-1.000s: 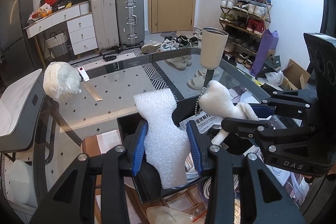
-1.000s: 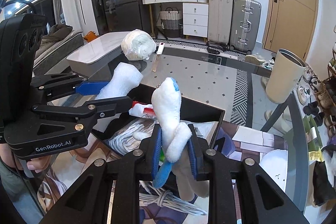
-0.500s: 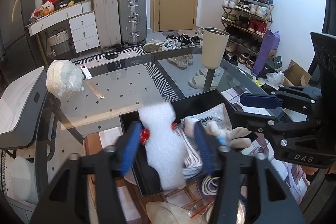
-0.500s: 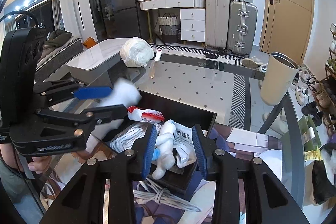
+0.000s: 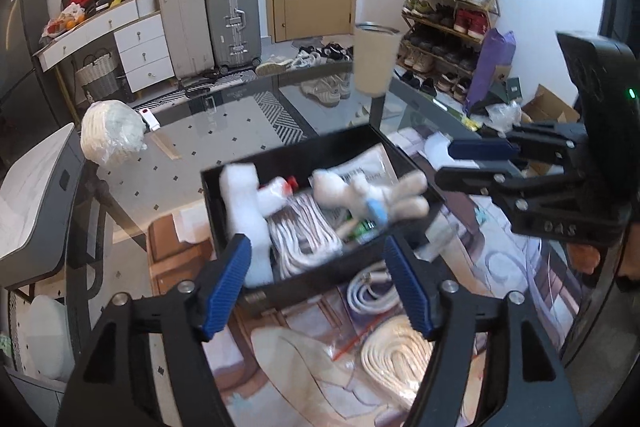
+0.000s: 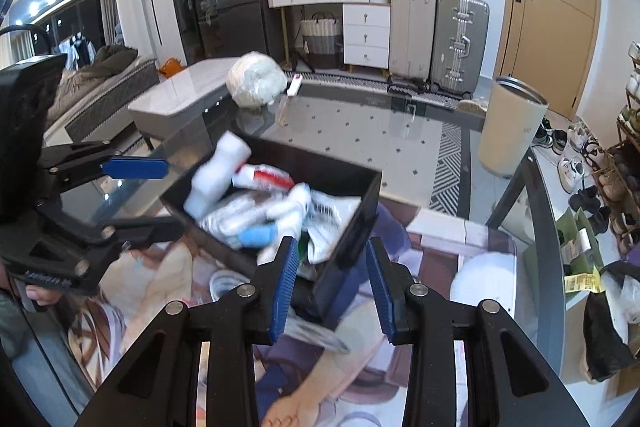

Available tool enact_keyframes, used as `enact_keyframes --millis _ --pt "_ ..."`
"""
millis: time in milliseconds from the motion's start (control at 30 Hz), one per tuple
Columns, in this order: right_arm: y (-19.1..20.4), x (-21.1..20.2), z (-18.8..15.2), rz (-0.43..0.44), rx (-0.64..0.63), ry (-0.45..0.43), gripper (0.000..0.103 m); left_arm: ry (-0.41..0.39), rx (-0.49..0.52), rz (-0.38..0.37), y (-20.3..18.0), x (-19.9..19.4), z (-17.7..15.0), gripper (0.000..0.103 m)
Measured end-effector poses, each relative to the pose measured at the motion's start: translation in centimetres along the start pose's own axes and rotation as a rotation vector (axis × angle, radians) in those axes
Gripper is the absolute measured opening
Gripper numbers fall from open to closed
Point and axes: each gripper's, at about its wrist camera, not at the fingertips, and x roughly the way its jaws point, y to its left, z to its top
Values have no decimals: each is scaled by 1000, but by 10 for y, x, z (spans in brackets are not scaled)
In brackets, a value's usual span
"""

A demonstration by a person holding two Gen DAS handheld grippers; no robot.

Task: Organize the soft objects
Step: 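Lower both items into the black box and open both grippers, then grasp the bagged white rope coil with the left gripper while the right grasps the white cable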

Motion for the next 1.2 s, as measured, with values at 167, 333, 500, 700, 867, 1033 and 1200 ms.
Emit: enact_keyframes --millis 167,333,500,700,867,1033,1200 --pt "-4 6 -15 2 -2 44 36 52 70 9 -22 3 -20 75" --pt "-7 10 -20 13 -3 74 38 105 96 -32 -37 9 -34 79" --pt "0 24 -26 39 -24 134 38 163 136 -66 -57 16 -47 79" --pt "13 44 -34 54 -76 216 40 254 184 -47 -72 35 -62 79" --pt "14 45 -42 128 -79 300 42 289 172 -32 -66 41 -67 79" --pt "28 36 -49 167 -155 316 42 317 142 7 -51 45 -72 75" --pt "36 43 -48 166 -171 296 49 336 120 -12 -42 45 -74 46"
